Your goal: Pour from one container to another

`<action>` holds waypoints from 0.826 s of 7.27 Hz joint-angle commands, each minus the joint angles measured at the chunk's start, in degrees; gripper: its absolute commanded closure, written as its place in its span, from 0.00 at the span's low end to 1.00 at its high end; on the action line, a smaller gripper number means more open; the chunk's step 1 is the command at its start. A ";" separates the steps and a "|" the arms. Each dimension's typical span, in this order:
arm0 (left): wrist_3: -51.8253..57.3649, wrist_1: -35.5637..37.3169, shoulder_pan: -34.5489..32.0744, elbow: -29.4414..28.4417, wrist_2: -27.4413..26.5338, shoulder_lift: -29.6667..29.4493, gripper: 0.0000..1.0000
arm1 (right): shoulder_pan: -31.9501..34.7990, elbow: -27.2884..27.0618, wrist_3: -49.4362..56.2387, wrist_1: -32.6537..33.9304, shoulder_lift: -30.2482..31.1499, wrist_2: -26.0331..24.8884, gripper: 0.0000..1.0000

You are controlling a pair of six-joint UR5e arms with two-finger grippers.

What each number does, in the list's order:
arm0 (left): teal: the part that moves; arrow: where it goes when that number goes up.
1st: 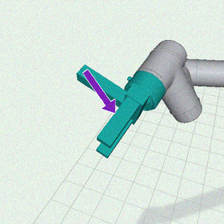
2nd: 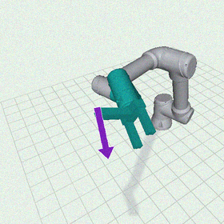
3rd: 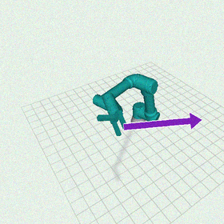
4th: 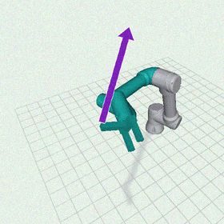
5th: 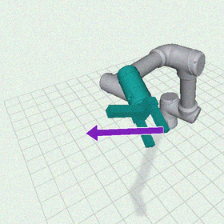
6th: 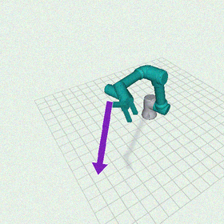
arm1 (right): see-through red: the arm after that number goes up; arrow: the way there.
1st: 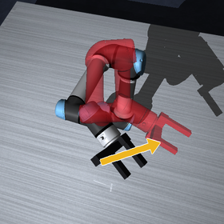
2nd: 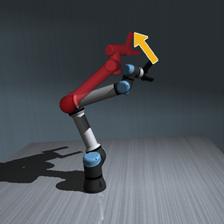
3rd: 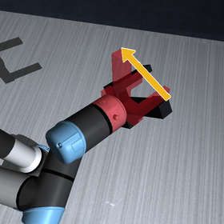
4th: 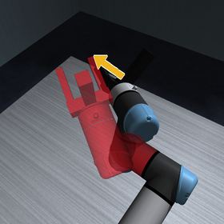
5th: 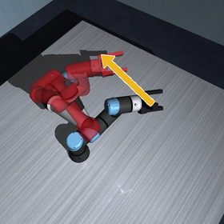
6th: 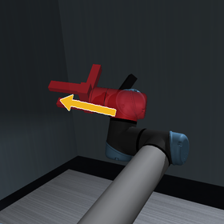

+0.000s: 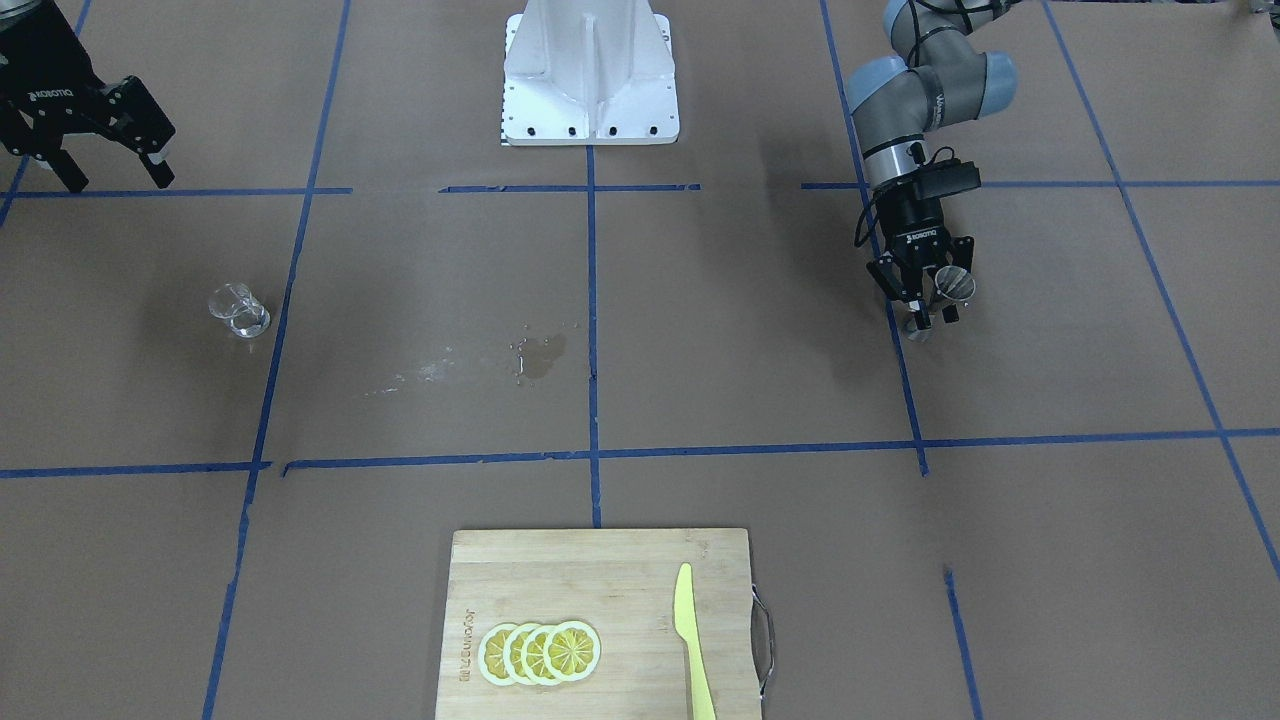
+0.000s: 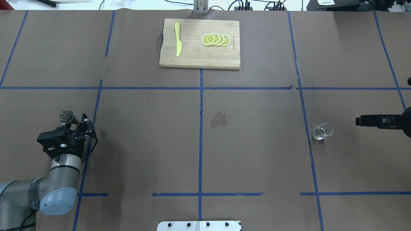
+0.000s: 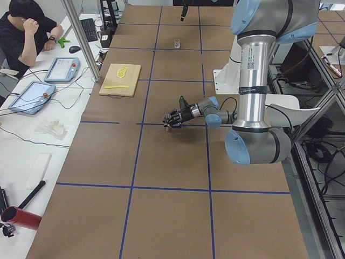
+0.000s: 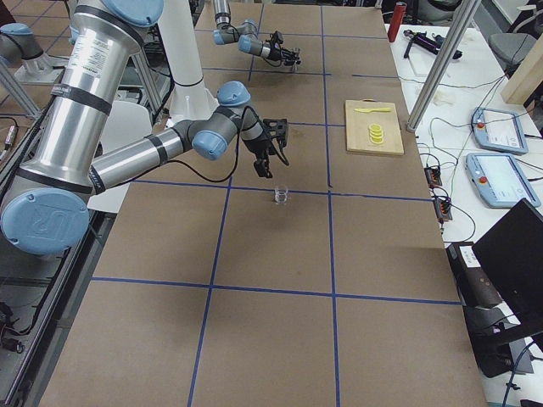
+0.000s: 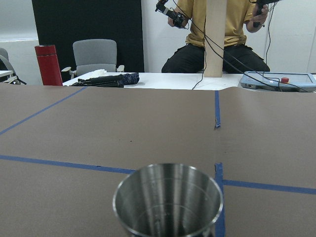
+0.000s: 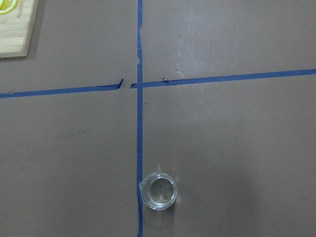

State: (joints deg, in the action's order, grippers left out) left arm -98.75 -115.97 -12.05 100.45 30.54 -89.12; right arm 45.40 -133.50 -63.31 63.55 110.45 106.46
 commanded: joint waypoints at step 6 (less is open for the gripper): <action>26.48 -18.27 -4.91 9.59 1.53 -1.23 1.00 | -22.52 0.00 -10.08 -0.52 0.03 -29.17 0.00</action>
State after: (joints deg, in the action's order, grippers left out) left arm -83.33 -127.24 -16.22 109.94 31.33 -90.07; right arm 28.03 -133.59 -71.34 63.31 110.39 83.91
